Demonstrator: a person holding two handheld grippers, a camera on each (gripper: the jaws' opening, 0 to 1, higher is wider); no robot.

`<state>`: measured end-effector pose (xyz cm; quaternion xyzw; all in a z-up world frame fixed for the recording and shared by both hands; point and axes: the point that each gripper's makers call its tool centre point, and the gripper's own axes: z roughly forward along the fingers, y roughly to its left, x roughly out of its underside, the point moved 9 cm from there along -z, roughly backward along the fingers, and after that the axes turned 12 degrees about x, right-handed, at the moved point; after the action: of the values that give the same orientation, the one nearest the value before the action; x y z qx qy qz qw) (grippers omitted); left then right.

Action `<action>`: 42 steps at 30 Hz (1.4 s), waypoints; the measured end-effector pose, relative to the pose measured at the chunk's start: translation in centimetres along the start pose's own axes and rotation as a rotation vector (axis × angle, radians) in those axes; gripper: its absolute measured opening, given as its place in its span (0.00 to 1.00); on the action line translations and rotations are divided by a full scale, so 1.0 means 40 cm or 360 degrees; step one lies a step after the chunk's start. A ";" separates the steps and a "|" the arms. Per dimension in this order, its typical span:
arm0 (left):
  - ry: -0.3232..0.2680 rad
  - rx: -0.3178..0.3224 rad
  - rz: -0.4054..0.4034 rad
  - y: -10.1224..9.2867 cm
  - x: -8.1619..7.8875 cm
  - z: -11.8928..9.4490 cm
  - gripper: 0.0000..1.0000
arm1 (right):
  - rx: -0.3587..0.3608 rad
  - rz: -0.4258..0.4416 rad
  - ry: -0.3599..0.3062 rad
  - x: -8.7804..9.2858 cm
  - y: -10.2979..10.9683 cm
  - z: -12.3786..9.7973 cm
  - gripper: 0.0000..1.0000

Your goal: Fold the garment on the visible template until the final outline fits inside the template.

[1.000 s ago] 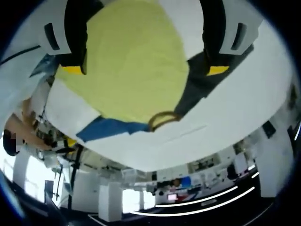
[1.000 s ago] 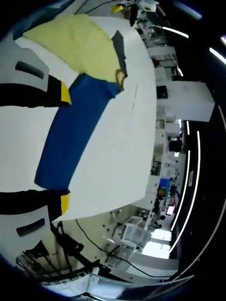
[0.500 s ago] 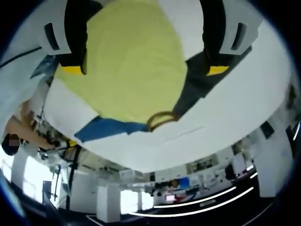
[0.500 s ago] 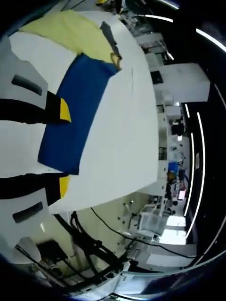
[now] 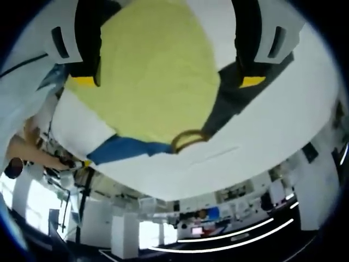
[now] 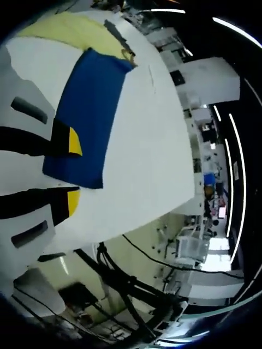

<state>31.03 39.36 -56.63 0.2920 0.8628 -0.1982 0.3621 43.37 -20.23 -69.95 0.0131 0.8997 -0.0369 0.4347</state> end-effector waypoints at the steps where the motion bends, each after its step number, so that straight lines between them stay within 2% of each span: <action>1: -0.0013 -0.0002 0.0001 -0.001 -0.002 -0.002 0.99 | 0.0020 -0.0011 0.0010 0.008 -0.002 0.007 0.20; 5: 0.0003 -0.0011 0.0006 -0.001 0.001 -0.001 0.99 | 0.0027 -0.0029 0.0019 -0.001 -0.008 0.009 0.19; 16: -0.0001 -0.0006 0.0010 0.000 -0.006 0.003 0.99 | 0.0042 -0.0051 0.0031 0.019 0.032 -0.013 0.19; 19: -0.0002 0.0000 0.0007 -0.001 -0.006 0.007 0.99 | 0.0074 -0.0150 0.0026 0.017 0.042 -0.017 0.16; 21: 0.0003 0.0000 0.0006 -0.001 -0.006 0.009 0.99 | 0.0067 -0.0159 0.0040 0.012 0.048 -0.018 0.16; 27: 0.0002 0.0010 0.0011 -0.001 -0.009 0.011 0.99 | 0.0064 -0.0159 0.0081 0.005 0.044 -0.017 0.16; 33: 0.0001 0.0012 0.0015 0.002 -0.012 0.012 0.99 | 0.0052 -0.0165 0.0101 0.004 0.036 0.007 0.09; 42: 0.0016 0.0036 0.0021 0.001 -0.008 0.016 0.99 | 0.0068 -0.0139 0.0110 0.002 0.037 0.004 0.08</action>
<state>31.57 38.93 -56.83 0.3028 0.8603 -0.2040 0.3559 43.52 -18.77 -70.19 -0.0157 0.9129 -0.0746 0.4009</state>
